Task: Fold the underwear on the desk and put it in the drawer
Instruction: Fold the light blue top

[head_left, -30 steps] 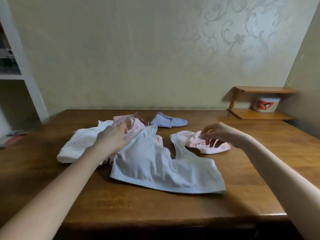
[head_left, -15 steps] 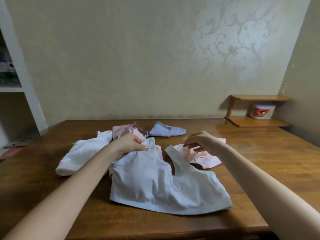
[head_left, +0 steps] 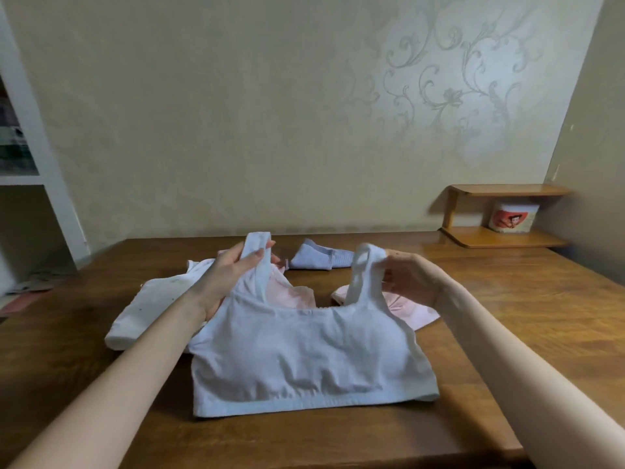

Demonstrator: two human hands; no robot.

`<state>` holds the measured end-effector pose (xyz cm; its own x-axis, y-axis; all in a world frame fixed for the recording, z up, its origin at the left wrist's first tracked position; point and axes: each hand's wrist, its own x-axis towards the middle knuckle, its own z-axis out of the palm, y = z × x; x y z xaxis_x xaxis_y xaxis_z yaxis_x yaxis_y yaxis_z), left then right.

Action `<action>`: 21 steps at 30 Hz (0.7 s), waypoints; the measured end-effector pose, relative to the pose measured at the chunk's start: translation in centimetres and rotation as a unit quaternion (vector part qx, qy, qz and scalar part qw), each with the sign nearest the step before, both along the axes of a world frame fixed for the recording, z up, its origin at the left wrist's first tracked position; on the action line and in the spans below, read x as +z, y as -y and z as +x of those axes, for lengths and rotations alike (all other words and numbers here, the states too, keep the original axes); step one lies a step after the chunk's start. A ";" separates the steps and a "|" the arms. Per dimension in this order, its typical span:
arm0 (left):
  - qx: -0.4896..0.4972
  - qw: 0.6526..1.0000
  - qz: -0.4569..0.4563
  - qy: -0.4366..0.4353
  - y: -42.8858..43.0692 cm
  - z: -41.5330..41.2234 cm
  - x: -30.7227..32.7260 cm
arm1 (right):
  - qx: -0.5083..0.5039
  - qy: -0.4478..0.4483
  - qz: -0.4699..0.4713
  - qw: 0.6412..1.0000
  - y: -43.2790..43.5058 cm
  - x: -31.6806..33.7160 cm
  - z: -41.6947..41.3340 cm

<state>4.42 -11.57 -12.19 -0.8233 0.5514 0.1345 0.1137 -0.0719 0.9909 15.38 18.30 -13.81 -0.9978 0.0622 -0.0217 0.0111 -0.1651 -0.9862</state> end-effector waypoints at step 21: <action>-0.003 0.739 -0.358 -0.571 -2.6 10.3 -7.4 | 0.065 0.042 0.646 0.759 9.2 -1.3 -2.0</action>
